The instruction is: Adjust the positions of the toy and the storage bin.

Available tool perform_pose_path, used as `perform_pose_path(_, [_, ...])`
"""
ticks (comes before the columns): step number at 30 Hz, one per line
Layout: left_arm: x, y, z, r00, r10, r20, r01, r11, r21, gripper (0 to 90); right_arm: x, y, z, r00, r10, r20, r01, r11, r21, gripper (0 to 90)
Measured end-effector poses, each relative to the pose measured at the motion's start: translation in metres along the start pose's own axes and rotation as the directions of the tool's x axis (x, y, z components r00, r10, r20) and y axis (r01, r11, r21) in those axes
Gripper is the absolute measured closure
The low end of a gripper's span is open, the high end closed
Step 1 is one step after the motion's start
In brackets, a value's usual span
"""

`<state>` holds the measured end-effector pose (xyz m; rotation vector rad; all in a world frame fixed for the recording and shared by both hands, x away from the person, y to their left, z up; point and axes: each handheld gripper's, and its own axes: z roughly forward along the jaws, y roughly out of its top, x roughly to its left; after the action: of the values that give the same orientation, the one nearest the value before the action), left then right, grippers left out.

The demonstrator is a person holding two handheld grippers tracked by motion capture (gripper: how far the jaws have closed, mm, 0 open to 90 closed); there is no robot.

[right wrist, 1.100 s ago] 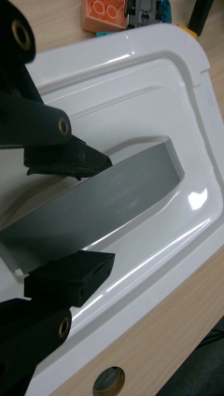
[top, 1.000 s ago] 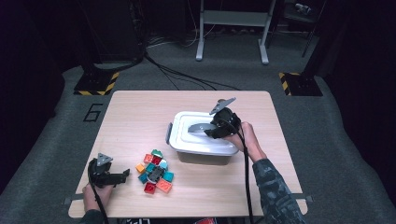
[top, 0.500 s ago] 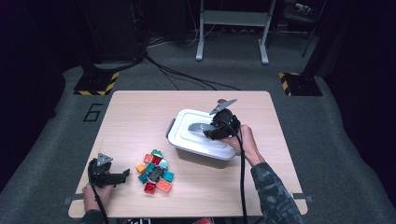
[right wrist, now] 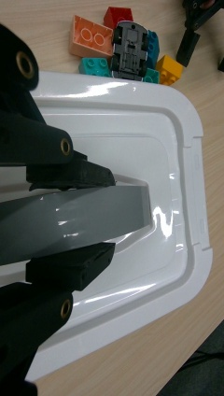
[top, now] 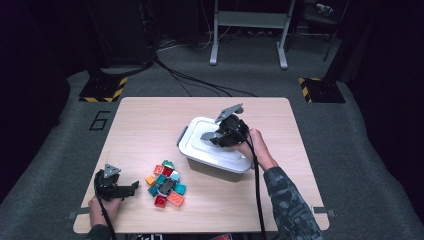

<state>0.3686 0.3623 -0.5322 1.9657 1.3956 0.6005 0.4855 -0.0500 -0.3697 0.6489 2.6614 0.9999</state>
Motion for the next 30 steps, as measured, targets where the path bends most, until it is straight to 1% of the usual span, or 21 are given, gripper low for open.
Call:
perform_pose_path(1, [0.0,0.0,0.0,1.0,0.0,0.001,0.0,1.0,0.002,1.8,0.001,0.0,0.0,1.0,-0.007,0.004,0.007,1.0,-0.001,63.0])
perform_pose_path(3, [0.0,0.0,0.0,1.0,0.0,0.003,0.0,1.0,0.0,1.8,0.003,0.001,0.0,0.9999,0.013,0.01,-0.013,0.9999,0.001,63.4])
perform_pose_path(4, [0.0,0.0,0.0,1.0,0.001,0.003,-0.001,1.0,0.0,1.9,0.004,0.001,0.001,0.9998,0.01,0.014,-0.01,0.9999,-0.002,63.6])
perform_pose_path(9, [0.0,0.0,0.0,1.0,0.0,0.003,0.0,1.0,-0.001,2.0,0.01,0.002,0.002,0.9979,0.044,0.047,-0.044,0.999,-0.001,64.3])
perform_pose_path(13, [0.0,0.0,0.0,1.0,0.001,0.001,-0.001,1.0,-0.002,2.0,0.018,0.005,0.005,0.9937,0.077,0.082,-0.077,0.997,-0.004,65.0])
perform_pose_path(14, [0.0,0.0,0.0,1.0,0.001,0.002,-0.001,1.0,-0.002,2.0,0.02,0.007,0.006,0.9914,0.097,0.088,-0.097,0.9953,-0.008,65.1])
perform_pose_path(15, [0.0,0.0,0.0,1.0,0.0,0.002,0.0,1.0,-0.001,2.1,0.021,0.008,0.007,0.991,0.095,0.094,-0.095,0.9954,-0.002,65.3])
perform_pose_path(18, [0.0,0.0,0.0,1.0,0.001,0.002,-0.001,1.0,-0.001,2.1,0.024,0.012,0.01,0.9839,0.126,0.126,-0.127,0.9919,-0.003,65.6])
perform_pose_path(20, [0.0,0.0,0.0,1.0,0.001,0.001,-0.001,1.0,-0.002,2.0,0.026,0.015,0.012,0.9812,0.141,0.132,-0.142,0.9898,0.001,65.8])
perform_pose_path(23, [0.0,0.0,0.0,1.0,0.002,0.001,-0.002,1.0,0.003,2.1,0.027,0.018,0.016,0.972,0.181,0.149,-0.183,0.9832,-0.006,66.0])
perform_pose_path(24, [0.0,0.0,0.0,1.0,0.001,0.001,-0.001,1.0,0.0,2.1,0.027,0.019,0.017,0.9731,0.177,0.148,-0.179,0.9839,-0.002,66.1])
perform_pose_path(27, [0.0,0.0,0.0,1.0,0.002,0.002,-0.002,1.0,0.005,2.1,0.029,0.022,0.019,0.9668,0.199,0.16,-0.202,0.9793,0.003,66.1])
perform_pose_path(28, [0.0,0.0,0.0,1.0,0.002,0.002,-0.002,1.0,0.005,2.1,0.029,0.022,0.019,0.9668,0.199,0.16,-0.202,0.9793,0.003,66.1])
perform_pose_path(30, [0.0,0.0,0.0,1.0,0.002,0.001,-0.003,1.0,0.004,2.1,0.031,0.025,0.021,0.9608,0.211,0.179,-0.215,0.9765,0.004,66.1])
